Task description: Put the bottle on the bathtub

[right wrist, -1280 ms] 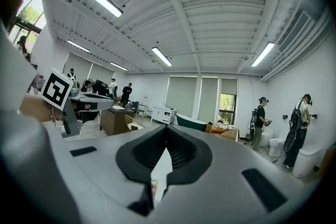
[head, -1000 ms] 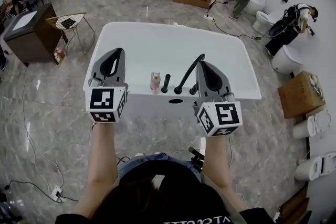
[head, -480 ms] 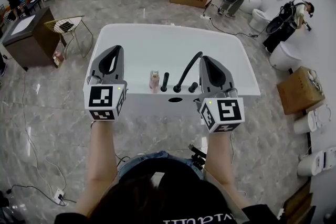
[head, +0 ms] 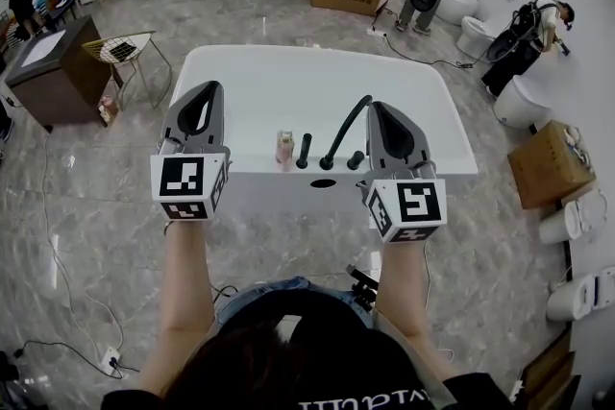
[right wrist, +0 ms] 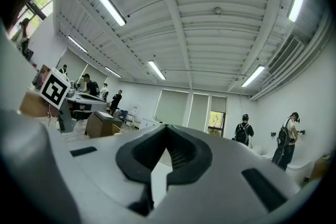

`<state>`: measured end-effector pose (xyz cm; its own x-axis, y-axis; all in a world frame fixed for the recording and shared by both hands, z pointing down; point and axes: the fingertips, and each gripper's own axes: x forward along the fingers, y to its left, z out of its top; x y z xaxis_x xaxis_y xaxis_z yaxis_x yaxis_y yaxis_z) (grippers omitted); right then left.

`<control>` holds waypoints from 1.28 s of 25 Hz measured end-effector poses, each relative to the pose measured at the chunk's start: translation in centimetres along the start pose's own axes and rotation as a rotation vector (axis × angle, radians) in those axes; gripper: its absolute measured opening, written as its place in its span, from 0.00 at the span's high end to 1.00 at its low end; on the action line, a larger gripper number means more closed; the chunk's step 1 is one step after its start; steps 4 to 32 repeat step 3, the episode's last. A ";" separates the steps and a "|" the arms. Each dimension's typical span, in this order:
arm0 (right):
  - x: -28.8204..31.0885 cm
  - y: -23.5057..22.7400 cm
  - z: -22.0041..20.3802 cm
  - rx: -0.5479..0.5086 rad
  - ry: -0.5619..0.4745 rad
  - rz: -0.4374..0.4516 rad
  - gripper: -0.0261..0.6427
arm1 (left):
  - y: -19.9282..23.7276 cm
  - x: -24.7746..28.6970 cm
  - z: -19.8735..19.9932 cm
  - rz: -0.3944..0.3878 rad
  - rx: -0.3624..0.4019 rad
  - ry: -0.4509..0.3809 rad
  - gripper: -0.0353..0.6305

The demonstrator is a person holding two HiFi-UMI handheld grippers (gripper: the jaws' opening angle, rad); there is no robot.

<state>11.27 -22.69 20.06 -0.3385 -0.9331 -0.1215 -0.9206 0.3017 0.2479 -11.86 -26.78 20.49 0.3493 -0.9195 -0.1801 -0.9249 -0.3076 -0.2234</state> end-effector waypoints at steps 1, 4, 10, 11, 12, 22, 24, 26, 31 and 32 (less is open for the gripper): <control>0.0 0.1 0.1 -0.002 -0.001 0.001 0.94 | 0.0 0.0 0.1 0.000 0.000 -0.002 0.93; 0.0 0.2 0.2 -0.007 -0.001 0.002 0.94 | 0.1 -0.1 0.1 0.000 0.001 -0.005 0.93; 0.0 0.2 0.2 -0.007 -0.001 0.002 0.94 | 0.1 -0.1 0.1 0.000 0.001 -0.005 0.93; 0.0 0.2 0.2 -0.007 -0.001 0.002 0.94 | 0.1 -0.1 0.1 0.000 0.001 -0.005 0.93; 0.0 0.2 0.2 -0.007 -0.001 0.002 0.94 | 0.1 -0.1 0.1 0.000 0.001 -0.005 0.93; 0.0 0.2 0.2 -0.007 -0.001 0.002 0.94 | 0.1 -0.1 0.1 0.000 0.001 -0.005 0.93; 0.0 0.2 0.2 -0.007 -0.001 0.002 0.94 | 0.1 -0.1 0.1 0.000 0.001 -0.005 0.93; 0.0 0.2 0.2 -0.007 -0.001 0.002 0.94 | 0.1 -0.1 0.1 0.000 0.001 -0.005 0.93; 0.0 0.2 0.2 -0.007 -0.001 0.002 0.94 | 0.1 -0.1 0.1 0.000 0.001 -0.005 0.93; 0.0 0.2 0.2 -0.007 -0.001 0.002 0.94 | 0.1 -0.1 0.1 0.000 0.001 -0.005 0.93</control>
